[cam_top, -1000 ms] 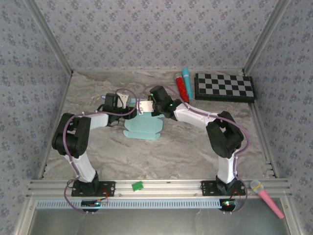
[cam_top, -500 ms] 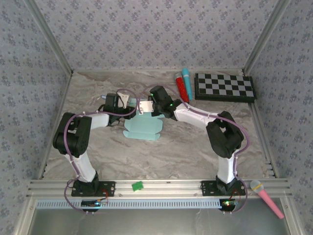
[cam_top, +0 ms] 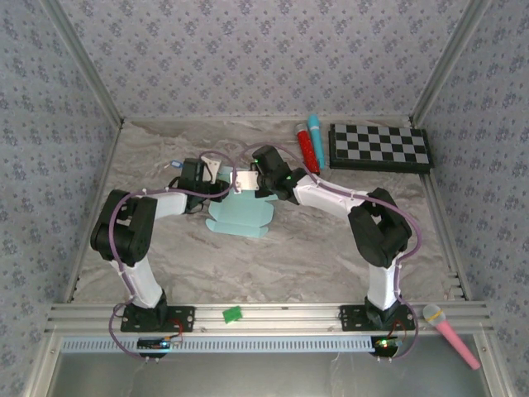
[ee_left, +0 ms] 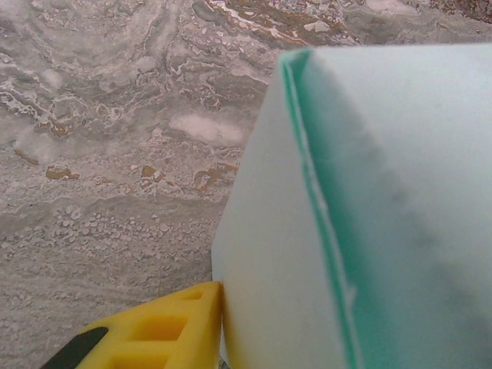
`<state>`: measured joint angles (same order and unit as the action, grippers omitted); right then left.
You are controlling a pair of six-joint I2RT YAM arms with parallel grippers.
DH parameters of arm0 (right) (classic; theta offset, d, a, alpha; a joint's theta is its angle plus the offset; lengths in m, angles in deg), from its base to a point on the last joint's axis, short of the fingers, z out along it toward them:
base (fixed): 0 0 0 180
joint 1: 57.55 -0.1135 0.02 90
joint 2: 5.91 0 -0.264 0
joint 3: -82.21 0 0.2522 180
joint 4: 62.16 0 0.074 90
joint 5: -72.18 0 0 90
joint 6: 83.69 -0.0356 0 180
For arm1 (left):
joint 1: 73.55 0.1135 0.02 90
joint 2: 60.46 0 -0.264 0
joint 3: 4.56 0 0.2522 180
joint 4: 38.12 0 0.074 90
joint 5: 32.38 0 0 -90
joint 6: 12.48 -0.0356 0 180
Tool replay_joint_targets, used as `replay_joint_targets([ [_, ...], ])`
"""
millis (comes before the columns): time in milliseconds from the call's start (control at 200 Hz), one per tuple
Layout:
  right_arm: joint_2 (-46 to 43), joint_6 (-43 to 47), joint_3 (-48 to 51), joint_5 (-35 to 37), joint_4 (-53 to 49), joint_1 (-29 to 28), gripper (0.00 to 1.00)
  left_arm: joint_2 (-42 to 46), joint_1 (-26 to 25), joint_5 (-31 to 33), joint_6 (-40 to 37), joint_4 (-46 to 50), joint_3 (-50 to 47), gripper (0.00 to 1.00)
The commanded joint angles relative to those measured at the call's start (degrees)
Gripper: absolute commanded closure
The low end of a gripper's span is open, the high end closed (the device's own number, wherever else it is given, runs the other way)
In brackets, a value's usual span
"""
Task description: Fold the paper box
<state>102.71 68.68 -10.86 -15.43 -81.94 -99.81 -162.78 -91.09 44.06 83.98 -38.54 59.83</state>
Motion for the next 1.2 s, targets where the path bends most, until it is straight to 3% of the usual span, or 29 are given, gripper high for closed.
replay_joint_targets([
  [0,-1.5,-0.8,0.7,-3.5,-3.4,-1.3,1.0,1.3,-0.7,0.1,-1.1,-2.2,0.7,0.73],
  [65,-1.6,-0.7,0.7,-3.6,-3.7,-1.3,1.0,1.4,-0.7,0.0,-1.4,-2.1,0.7,0.79],
  [520,0.5,-0.9,-2.0,-4.0,-8.2,-1.4,1.0,2.4,-0.8,-0.1,-1.6,-3.4,-1.0,0.78],
  [690,0.1,-1.7,-2.1,-3.4,-7.1,-1.6,0.99,3.1,-1.2,0.8,-1.5,-3.7,-1.5,0.84],
  [759,-0.4,-3.3,-2.2,-2.8,-5.8,-1.8,0.93,4.0,-1.8,2.3,-2.1,-4.2,-2.2,0.94],
  [839,-1.3,-5.0,-2.0,-1.7,-3.9,-2.0,0.8,4.9,-2.3,4.3,-2.3,-3.5,-2.5,1.0],
  [1064,-4.4,-9.4,-0.4,1.7,0.0,-3.1,0.5,8.2,-3.4,8.7,-1.4,-1.8,-3.7,1.0],
  [1194,-7.5,-13.4,1.2,2.7,1.2,-3.4,0.43,10.0,-3.6,12.2,0.3,1.1,-3.7,1.0],
])
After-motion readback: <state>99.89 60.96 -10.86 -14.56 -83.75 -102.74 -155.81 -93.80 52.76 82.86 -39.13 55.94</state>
